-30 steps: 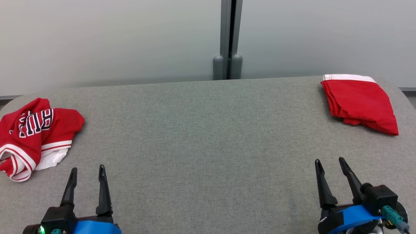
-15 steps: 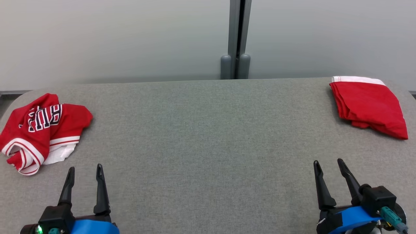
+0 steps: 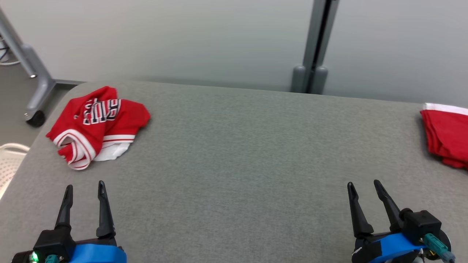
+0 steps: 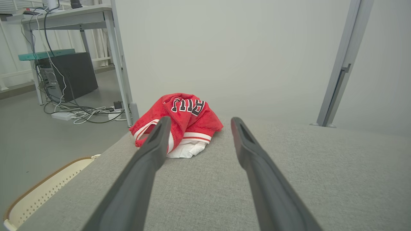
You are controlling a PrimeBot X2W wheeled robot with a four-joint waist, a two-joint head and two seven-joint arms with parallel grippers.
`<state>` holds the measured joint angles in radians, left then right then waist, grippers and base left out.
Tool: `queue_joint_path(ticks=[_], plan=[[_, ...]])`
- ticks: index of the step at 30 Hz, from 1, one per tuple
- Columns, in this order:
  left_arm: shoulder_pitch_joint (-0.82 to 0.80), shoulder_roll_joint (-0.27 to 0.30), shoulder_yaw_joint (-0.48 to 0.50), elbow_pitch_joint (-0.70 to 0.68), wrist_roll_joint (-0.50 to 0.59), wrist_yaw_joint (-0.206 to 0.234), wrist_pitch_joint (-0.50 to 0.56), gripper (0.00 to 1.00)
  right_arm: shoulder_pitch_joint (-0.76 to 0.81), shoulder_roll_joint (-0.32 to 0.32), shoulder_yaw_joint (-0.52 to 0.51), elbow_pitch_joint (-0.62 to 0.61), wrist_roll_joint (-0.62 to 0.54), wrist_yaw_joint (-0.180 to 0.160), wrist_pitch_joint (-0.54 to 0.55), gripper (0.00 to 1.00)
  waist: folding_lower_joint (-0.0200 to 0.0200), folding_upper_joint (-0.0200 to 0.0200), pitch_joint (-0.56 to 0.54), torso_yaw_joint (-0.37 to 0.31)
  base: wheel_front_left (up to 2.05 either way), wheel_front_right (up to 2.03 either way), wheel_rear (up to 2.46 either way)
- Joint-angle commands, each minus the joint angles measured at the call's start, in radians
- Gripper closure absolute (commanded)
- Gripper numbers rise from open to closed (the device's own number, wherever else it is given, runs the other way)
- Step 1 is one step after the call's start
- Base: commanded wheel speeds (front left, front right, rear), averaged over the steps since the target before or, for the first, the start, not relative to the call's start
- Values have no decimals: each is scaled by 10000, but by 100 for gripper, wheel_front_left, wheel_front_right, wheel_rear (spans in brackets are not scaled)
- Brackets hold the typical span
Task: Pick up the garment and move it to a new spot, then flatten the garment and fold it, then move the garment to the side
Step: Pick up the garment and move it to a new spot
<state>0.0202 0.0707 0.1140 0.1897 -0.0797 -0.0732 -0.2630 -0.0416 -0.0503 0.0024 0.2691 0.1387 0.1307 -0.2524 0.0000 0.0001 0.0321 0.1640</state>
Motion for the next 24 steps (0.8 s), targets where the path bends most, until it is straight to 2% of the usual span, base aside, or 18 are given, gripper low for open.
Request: queue_joint_path(ticks=[1,14,24], plan=[[10,74,13,-45,-11,8,-25,0,-105,-10,15,11,27,1,-49,0,0,-1,131,308,0,0,0],[135,152,234,-188,-45,138,-23,0,-215,-12,52,197,40,1,-105,0,0,-1,97,1846,0,0,0],[101,172,322,-84,-174,121,-23,0,-260,-14,37,213,-48,1,-121,0,0,-1,146,2590,0,0,0]])
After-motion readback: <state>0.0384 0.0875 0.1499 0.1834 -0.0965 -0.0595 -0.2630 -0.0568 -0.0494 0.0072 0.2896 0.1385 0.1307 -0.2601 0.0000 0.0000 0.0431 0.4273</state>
